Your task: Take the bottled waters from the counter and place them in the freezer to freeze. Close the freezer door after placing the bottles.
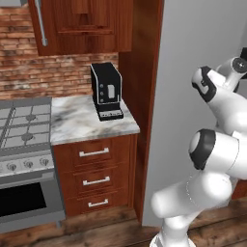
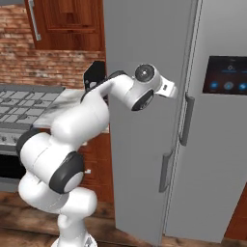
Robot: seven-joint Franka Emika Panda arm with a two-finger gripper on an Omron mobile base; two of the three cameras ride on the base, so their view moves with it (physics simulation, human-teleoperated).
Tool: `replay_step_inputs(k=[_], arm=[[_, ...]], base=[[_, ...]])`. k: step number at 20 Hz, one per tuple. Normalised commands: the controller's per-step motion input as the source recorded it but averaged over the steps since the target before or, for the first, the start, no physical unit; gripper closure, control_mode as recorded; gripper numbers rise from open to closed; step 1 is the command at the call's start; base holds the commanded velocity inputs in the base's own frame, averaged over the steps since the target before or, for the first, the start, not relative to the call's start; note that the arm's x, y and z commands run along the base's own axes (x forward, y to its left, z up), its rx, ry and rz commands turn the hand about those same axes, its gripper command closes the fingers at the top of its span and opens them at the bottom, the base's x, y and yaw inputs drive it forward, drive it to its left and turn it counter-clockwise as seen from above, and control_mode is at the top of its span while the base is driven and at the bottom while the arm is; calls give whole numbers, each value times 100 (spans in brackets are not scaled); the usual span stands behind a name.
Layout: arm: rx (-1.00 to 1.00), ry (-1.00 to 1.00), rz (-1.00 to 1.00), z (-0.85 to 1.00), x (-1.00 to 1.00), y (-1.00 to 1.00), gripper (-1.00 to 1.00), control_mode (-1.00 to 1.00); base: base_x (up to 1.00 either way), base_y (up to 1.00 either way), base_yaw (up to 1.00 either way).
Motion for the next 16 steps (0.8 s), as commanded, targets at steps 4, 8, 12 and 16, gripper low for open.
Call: replay_step_inputs(k=[4,8,12,16], arm=[[0,0,0,0,36,0,-100,-100],[-1,0,0,0,40,0,-100,-100],[-1,0,0,0,41,0,-100,-100],[0,0,0,0,37,0,-100,-100]], base=[[0,0,0],[0,0,0],[0,0,0],[0,0,0]])
